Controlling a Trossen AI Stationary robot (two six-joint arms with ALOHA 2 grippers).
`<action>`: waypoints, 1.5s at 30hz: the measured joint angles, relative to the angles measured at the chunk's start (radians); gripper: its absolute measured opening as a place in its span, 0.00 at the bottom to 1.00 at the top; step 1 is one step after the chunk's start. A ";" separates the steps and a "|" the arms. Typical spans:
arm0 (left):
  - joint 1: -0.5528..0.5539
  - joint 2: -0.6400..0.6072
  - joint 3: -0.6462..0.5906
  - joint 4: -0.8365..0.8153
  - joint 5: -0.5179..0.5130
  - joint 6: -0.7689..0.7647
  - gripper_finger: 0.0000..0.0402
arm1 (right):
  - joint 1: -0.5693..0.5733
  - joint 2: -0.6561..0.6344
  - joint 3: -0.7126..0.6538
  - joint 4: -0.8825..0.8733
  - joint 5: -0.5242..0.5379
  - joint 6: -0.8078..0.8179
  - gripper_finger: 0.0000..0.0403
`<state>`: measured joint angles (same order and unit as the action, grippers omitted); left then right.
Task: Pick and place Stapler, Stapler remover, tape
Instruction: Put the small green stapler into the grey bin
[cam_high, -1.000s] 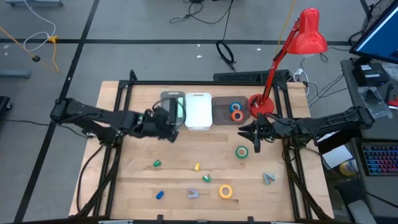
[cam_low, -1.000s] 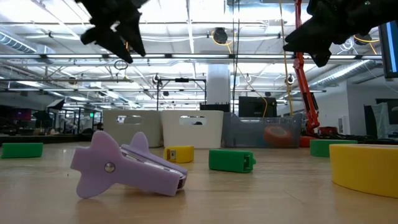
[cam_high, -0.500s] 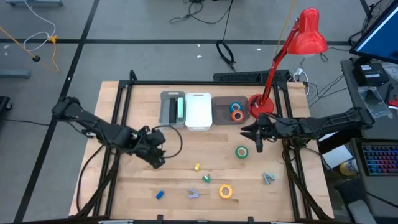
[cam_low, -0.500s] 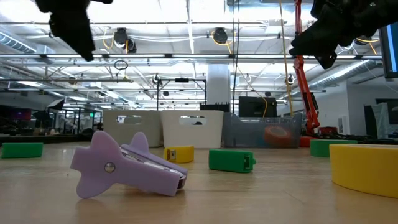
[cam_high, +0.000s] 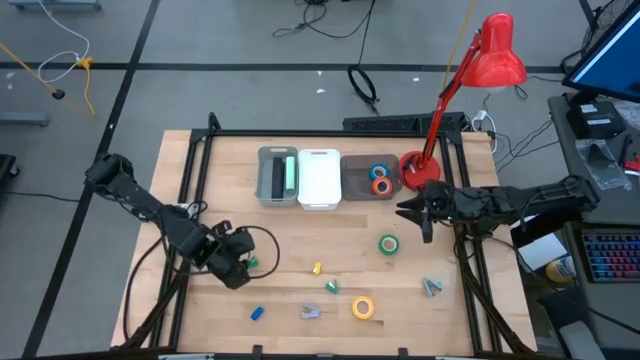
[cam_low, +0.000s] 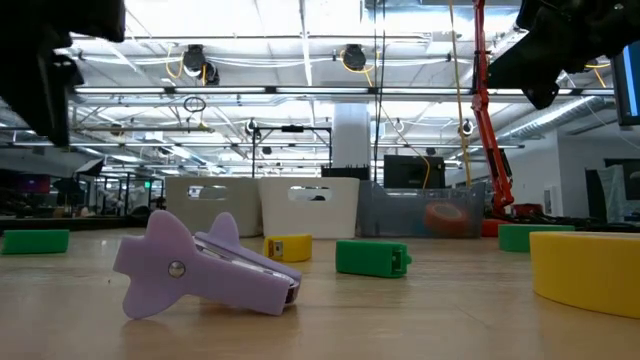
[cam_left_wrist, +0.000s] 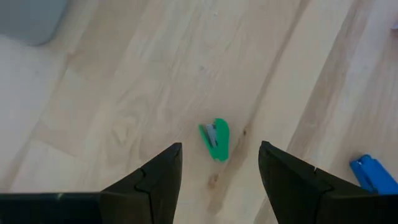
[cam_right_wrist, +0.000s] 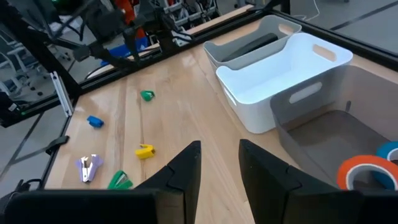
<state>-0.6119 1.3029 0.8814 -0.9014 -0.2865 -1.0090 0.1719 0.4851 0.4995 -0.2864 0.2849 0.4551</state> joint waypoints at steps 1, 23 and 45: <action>-0.004 0.000 -0.008 0.014 0.001 -0.006 0.53 | 0.000 -0.014 0.000 -0.009 0.001 -0.004 0.25; 0.015 0.000 -0.020 0.039 -0.036 -0.049 0.53 | -0.003 -0.146 -0.240 0.198 -0.186 -0.016 0.25; 0.046 0.003 -0.019 0.039 0.007 -0.048 0.53 | -0.151 -0.375 -0.338 0.182 -0.313 -0.028 0.25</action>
<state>-0.5656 1.3056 0.8619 -0.8621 -0.2790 -1.0565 0.0211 0.1097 0.1612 -0.1044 -0.0284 0.4267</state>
